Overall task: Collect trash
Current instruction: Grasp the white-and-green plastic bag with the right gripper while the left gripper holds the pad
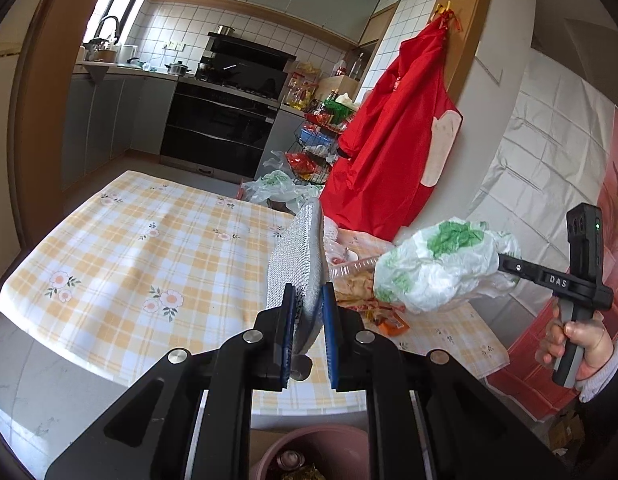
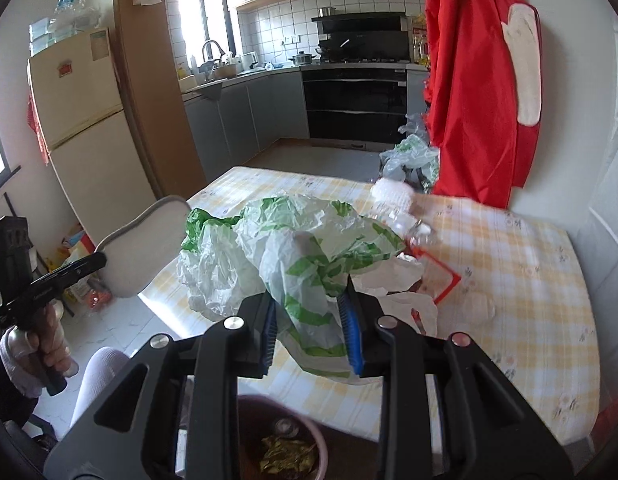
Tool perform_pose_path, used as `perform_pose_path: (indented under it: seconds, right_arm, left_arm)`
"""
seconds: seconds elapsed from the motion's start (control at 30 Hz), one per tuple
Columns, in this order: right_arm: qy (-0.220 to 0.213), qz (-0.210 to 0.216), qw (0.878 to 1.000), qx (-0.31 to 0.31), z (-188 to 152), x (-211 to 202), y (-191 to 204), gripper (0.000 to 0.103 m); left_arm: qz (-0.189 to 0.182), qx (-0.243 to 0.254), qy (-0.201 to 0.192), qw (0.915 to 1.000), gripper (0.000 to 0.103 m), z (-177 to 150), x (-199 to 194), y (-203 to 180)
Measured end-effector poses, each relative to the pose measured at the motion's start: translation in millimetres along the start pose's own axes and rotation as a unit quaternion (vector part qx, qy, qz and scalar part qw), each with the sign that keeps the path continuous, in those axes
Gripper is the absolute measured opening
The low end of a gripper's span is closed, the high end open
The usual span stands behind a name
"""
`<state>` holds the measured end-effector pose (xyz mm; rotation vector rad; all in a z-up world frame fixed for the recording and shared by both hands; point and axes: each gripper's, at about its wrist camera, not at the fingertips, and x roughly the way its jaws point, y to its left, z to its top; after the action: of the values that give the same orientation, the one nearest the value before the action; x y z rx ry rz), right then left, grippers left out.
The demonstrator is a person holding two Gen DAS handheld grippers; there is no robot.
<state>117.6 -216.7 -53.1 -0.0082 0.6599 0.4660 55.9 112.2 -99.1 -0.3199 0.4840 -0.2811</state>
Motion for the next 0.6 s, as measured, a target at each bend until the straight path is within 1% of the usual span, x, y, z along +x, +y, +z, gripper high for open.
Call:
perform_pose_path:
  seconds: [0.13, 0.3, 0.43, 0.6]
  right_arm:
    - [0.011, 0.015, 1.0, 0.01, -36, -18, 12, 0.03]
    - [0.022, 0.034, 0.999, 0.021, -71, -34, 27, 0.03]
    - [0.035, 0.043, 0.998, 0.022, -96, -36, 39, 0.03]
    - [0.062, 0.056, 0.996, 0.026, -125, -28, 54, 0.03]
  left_arm:
    - [-0.002, 0.005, 0.002, 1.0, 0.013, -13, -16, -6]
    - [-0.007, 0.01, 0.002, 0.9999, 0.013, -28, -31, -14]
    - [-0.014, 0.017, 0.004, 0.9997, 0.013, -41, -40, -21]
    - [-0.02, 0.022, 0.013, 0.9995, 0.013, -61, -50, -28]
